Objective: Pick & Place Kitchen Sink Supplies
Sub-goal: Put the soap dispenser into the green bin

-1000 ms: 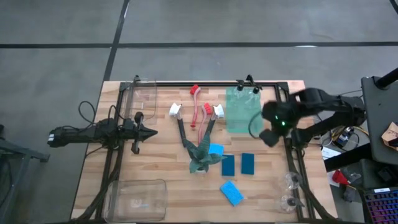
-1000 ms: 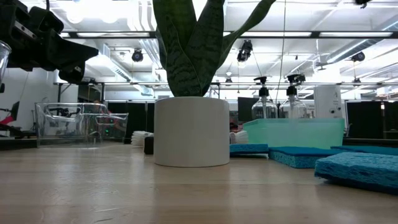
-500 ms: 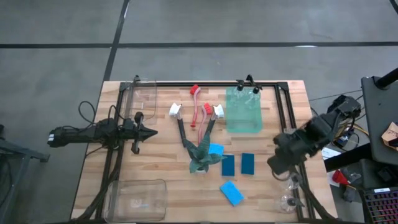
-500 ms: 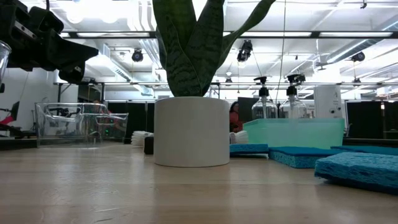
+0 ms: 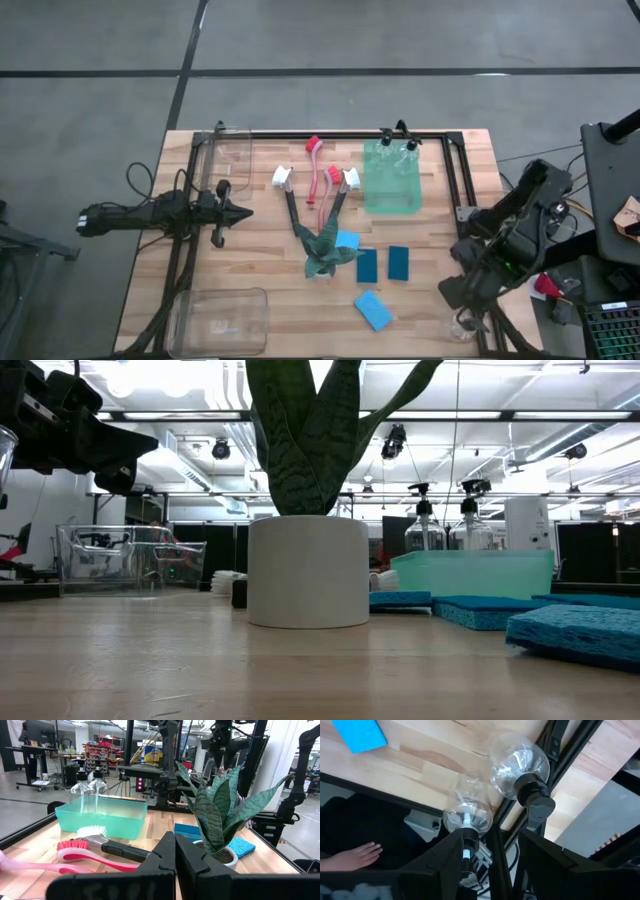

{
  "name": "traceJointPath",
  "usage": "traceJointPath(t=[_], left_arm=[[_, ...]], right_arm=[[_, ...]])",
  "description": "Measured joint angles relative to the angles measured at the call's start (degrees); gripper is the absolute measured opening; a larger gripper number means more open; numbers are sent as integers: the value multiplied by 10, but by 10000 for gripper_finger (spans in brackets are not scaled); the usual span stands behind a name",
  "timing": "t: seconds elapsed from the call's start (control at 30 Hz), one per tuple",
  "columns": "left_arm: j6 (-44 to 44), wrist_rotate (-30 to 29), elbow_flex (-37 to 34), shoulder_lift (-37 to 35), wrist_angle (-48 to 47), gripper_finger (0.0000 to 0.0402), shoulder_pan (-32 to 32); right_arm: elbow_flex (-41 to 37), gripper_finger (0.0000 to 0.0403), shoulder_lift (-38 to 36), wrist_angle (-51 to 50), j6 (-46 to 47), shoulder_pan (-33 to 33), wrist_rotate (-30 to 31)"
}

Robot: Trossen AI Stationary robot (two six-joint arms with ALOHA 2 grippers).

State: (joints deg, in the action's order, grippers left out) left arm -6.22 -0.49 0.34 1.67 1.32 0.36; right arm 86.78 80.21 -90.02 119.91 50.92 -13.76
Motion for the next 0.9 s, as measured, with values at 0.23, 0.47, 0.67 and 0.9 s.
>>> traceJointPath(t=[0.23,0.47,0.67,0.9], left_arm=[[0,0,0,0,0,0,0],[0,0,0,0,0,0,0],[0,0,0,0,0,0,0],[0,0,0,0,0,0,0]], right_arm=[[-12,184,13,0,45,31,-2],[-35,184,14,-1,100,67,-2],[-37,182,12,0,107,72,44],[-65,180,7,0,103,73,24]])
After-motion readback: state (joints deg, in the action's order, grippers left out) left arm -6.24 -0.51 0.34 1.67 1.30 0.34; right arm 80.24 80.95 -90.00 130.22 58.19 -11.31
